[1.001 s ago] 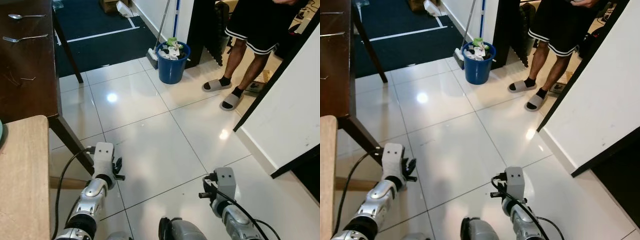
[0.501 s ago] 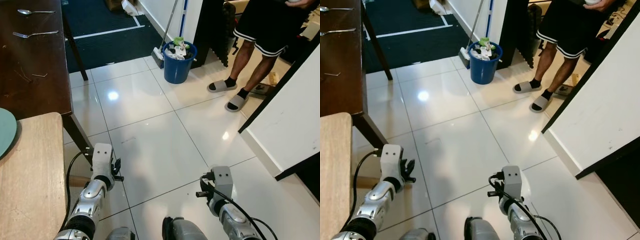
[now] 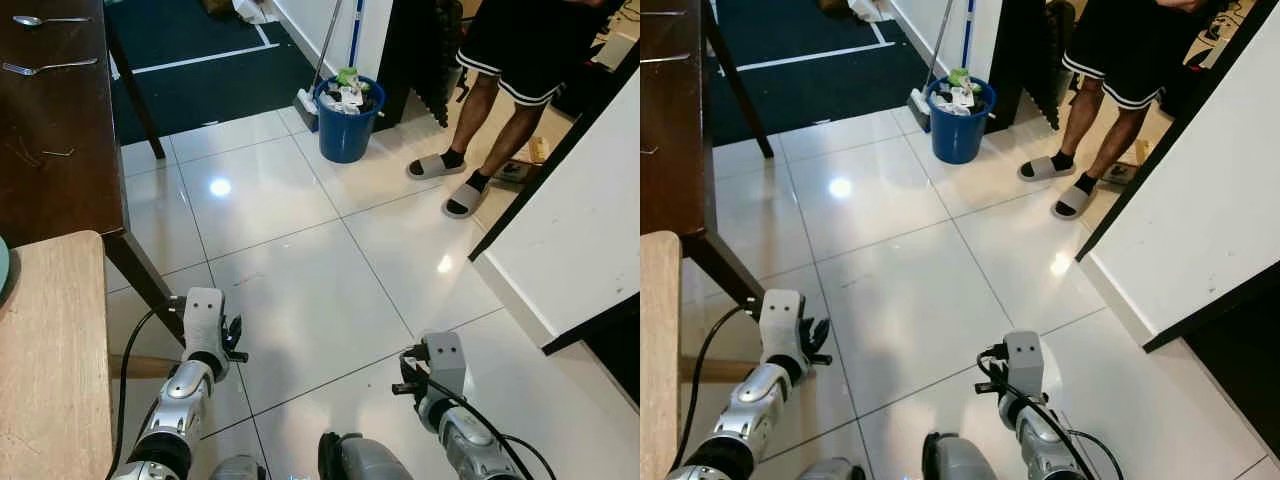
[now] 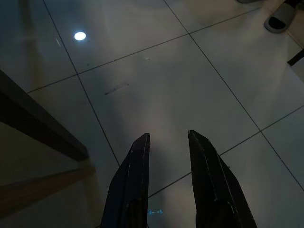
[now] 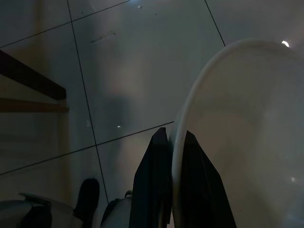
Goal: Setting the table
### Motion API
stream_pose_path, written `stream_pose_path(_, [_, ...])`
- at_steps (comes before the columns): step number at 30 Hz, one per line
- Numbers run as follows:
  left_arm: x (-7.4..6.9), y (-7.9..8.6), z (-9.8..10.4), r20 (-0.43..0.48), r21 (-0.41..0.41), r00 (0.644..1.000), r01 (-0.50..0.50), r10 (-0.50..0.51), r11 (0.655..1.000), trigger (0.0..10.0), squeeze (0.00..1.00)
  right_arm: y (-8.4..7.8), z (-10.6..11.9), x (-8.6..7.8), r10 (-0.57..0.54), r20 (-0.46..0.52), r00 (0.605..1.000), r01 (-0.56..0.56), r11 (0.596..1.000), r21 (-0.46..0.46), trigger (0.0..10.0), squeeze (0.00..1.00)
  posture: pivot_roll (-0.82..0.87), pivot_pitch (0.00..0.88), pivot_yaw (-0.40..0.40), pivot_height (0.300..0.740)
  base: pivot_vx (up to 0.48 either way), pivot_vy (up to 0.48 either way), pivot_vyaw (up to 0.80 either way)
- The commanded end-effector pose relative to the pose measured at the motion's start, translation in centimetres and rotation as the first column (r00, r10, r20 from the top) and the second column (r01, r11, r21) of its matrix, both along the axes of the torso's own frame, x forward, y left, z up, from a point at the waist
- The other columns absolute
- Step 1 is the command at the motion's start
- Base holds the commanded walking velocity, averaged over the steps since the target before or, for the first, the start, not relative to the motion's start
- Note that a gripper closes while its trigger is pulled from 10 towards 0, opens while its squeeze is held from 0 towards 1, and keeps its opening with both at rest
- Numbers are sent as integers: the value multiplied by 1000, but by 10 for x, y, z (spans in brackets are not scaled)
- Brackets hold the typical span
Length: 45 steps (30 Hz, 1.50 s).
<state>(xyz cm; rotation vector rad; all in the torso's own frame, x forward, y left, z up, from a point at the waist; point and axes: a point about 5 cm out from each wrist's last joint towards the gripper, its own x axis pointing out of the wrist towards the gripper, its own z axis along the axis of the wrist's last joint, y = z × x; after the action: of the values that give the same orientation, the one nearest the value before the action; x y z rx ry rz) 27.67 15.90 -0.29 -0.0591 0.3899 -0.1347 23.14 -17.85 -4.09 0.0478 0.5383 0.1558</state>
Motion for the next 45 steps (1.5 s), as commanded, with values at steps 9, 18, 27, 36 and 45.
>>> stream_pose_path(9, [-3, -1, 0, 10, -12, 1000, 3, -3, 1000, 10000, 0, -1, -3, -5, 9, -13, 1000, -9, 1000, -6, 10000, 0, 70, 78, 19, 740, 0, 0, 0])
stream_pose_path(18, [-1, -1, 1, 20, -23, 1000, 7, -6, 1000, 10000, 0, 0, -2, -4, 13, -6, 1000, -13, 1000, -4, 10000, 0, 67, 72, 18, 740, 287, 0, 0])
stream_pose_path(27, [-1, -2, 2, 21, -32, 1000, 11, -10, 999, 10000, 0, -1, -3, -5, 14, -9, 1000, -14, 1000, -6, 10000, 0, 64, 62, 17, 740, 297, 0, 0])
stream_pose_path(36, [-1, -1, 2, 21, -34, 1000, 9, -8, 999, 10000, 0, -1, -2, -4, 15, -7, 1000, -15, 1000, -6, 10000, 0, 63, 58, 16, 740, 300, 0, 0])
stream_pose_path(45, [-1, 0, 2, 20, -36, 1000, 2, -1, 999, 10000, 0, -2, -2, -4, 20, -9, 1000, -20, 1000, -8, 10000, 0, 62, 61, 11, 740, 298, 0, 0])
